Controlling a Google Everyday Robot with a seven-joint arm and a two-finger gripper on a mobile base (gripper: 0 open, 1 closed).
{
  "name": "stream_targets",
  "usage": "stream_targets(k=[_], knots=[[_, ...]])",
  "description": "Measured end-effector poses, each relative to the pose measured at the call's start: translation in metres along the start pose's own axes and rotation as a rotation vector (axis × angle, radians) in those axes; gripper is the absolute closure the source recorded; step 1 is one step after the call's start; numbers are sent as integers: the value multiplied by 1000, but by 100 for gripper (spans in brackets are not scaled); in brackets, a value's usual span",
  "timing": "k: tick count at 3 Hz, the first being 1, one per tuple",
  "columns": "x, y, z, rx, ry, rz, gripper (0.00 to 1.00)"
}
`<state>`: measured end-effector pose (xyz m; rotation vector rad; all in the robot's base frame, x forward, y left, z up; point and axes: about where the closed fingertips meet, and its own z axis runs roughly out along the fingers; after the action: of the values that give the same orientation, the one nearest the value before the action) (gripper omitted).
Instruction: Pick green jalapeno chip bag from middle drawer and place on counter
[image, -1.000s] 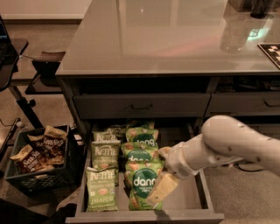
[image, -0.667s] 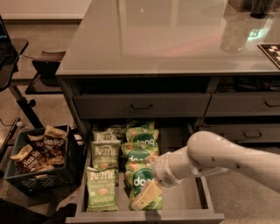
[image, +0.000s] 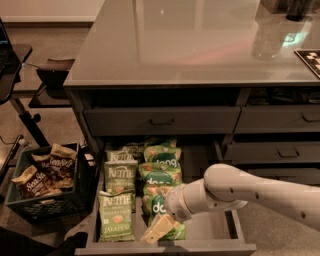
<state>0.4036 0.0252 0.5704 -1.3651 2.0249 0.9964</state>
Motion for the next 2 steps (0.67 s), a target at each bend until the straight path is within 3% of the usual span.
stream_targets(k=[1, 2], knots=[[7, 0, 12, -10, -10, 18, 0], [9, -3, 32, -11, -51, 34, 14]])
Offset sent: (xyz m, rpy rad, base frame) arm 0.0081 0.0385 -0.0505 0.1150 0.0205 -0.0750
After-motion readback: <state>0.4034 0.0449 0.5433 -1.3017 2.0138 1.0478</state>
